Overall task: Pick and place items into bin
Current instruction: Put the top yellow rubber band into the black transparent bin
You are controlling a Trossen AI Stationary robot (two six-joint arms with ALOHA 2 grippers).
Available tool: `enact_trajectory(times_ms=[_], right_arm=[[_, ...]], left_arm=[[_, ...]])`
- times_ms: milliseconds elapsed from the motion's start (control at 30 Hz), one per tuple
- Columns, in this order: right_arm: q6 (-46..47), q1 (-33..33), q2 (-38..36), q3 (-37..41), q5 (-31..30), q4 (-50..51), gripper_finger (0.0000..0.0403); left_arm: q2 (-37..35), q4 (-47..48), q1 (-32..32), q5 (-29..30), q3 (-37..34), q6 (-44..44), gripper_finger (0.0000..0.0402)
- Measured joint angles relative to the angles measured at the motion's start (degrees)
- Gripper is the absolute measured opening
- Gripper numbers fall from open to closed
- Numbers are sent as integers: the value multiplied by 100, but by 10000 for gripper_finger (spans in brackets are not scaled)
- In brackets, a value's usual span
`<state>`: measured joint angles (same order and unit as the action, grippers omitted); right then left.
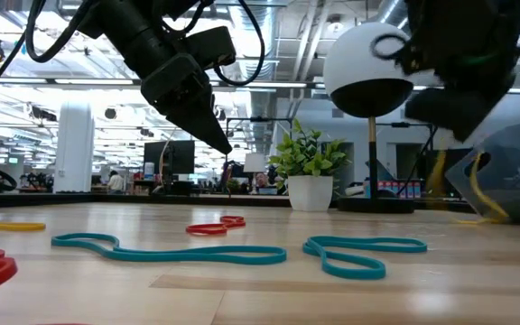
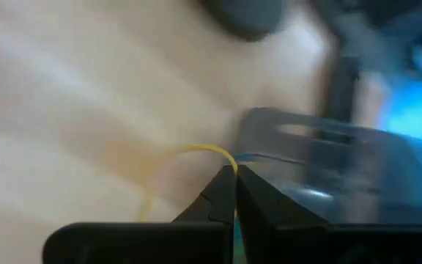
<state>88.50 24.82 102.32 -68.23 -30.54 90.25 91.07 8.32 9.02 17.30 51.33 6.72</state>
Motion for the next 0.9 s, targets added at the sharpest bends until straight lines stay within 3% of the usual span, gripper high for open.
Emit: enact_trajectory(times_ms=[200, 467, 900], right_arm=[[-296, 146, -464, -169, 61, 0, 1], [-886, 295, -1161, 138, 1050, -13, 1], [47, 481, -2111, 1933, 2015, -20, 1]], left_arm=[[0, 26, 2, 2, 0, 0, 96], [2, 92, 2, 2, 0, 0, 96], [2, 129, 2, 2, 0, 9, 96]])
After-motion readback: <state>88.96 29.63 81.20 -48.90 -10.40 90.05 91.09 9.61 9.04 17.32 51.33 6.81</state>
